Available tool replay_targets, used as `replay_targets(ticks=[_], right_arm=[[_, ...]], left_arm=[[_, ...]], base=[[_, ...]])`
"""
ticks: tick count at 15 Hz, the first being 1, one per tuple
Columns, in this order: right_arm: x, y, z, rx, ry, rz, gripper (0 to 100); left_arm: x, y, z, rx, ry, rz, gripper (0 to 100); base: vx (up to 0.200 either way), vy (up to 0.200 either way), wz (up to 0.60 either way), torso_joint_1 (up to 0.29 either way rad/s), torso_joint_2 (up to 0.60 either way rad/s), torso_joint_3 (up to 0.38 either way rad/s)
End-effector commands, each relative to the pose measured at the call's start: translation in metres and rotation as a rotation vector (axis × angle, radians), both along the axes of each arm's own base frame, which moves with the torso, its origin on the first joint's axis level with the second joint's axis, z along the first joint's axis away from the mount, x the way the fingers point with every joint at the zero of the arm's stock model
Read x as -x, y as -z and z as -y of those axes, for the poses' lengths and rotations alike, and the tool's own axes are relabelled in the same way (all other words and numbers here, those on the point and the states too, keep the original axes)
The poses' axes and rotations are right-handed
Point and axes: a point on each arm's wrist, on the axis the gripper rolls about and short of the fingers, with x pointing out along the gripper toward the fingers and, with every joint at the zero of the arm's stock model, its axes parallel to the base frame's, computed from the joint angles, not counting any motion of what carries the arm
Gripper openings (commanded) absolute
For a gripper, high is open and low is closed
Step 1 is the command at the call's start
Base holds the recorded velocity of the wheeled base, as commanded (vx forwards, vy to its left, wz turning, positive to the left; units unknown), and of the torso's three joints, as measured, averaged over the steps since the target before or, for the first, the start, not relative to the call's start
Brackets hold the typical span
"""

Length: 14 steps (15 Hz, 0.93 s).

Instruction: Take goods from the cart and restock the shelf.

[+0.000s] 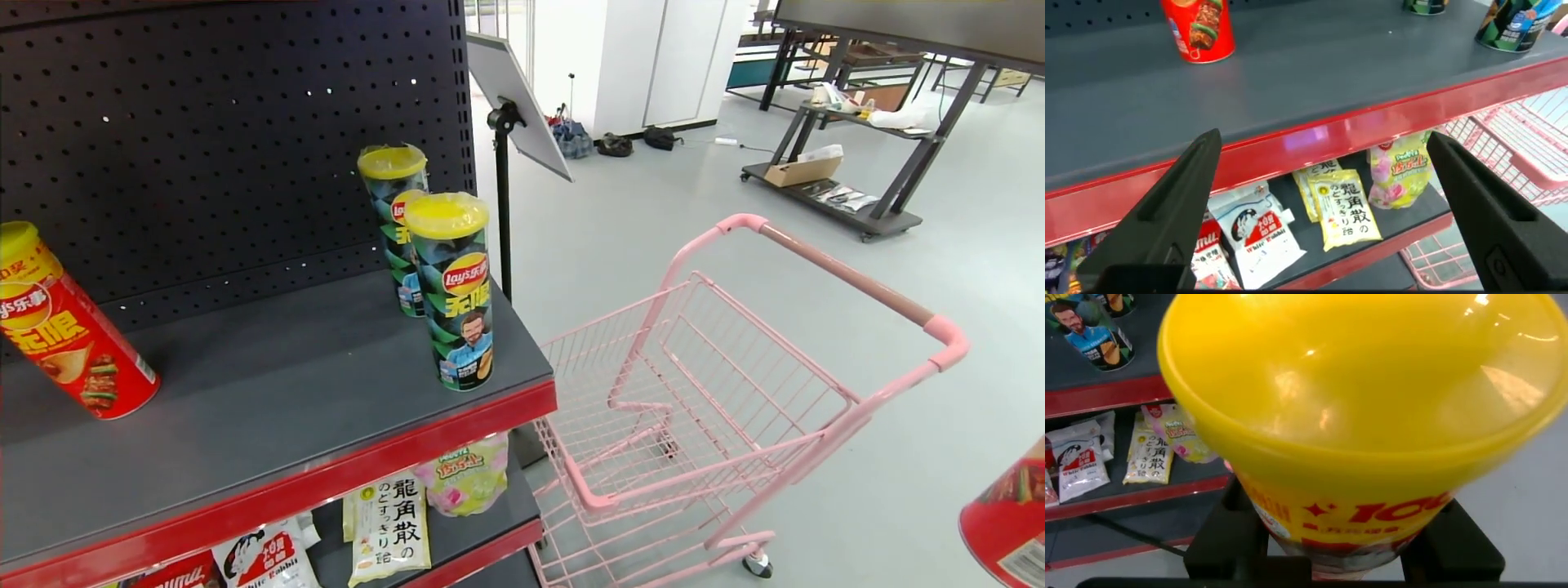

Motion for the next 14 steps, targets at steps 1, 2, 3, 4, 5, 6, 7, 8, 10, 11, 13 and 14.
replay_targets(ticks=[1,2,3,4,5,6,7,8,10,11,13,14], right_arm=[[-0.004,0.000,-0.001,0.006,-0.002,-0.014,0],[-0.004,0.000,-0.001,0.007,-0.003,-0.015,0],[-0.004,0.000,-0.001,0.007,-0.005,-0.015,0],[-0.004,0.001,-0.001,0.007,-0.006,-0.018,0],[-0.005,0.002,-0.001,0.008,-0.006,-0.020,0],[-0.004,0.002,-0.001,0.008,-0.006,-0.020,0],[-0.004,0.002,-0.001,0.008,-0.006,-0.021,0],[-0.004,0.002,-0.001,0.008,-0.006,-0.020,0],[-0.001,0.008,0.000,0.009,-0.005,-0.026,0],[0.005,0.011,0.001,0.006,-0.006,-0.009,0],[0.018,0.020,0.003,0.000,-0.009,0.016,0],[0.021,0.022,0.003,-0.002,-0.012,0.025,0]], left_arm=[[0.000,0.000,0.000,0.001,-0.001,0.000,100],[0.000,0.000,0.000,0.001,-0.001,0.000,100],[0.000,0.000,0.000,0.001,-0.001,0.000,100],[0.000,0.000,0.000,0.001,-0.001,0.000,100],[0.000,0.000,0.000,0.001,-0.002,0.000,100],[0.000,0.000,0.000,0.001,-0.001,0.000,100],[0.000,0.000,0.000,0.001,-0.001,0.000,100],[0.000,0.000,0.000,0.001,-0.001,0.000,100],[0.000,0.000,0.000,0.001,-0.002,0.000,100],[0.000,0.000,0.000,0.001,-0.001,0.000,100],[0.000,0.000,0.000,0.001,-0.001,0.000,100],[0.000,0.000,0.000,0.001,-0.001,0.000,100]], base=[[0.000,0.000,0.60,0.007,-0.04,-0.022],[0.000,0.000,0.60,0.002,-0.02,-0.017],[0.000,0.000,0.60,0.022,0.00,-0.002],[0.000,0.000,0.60,0.017,0.00,0.002],[0.000,0.000,0.60,0.002,0.00,-0.002],[0.000,0.000,0.60,0.002,0.00,0.002],[0.000,0.000,0.60,0.002,0.00,0.002],[0.000,0.000,0.60,-0.002,0.00,0.007],[0.000,0.000,0.60,0.007,0.00,0.002],[0.000,0.000,0.00,0.000,0.00,0.000],[0.000,0.000,0.00,0.000,0.00,0.000],[0.000,0.000,0.00,0.000,0.00,0.000]])
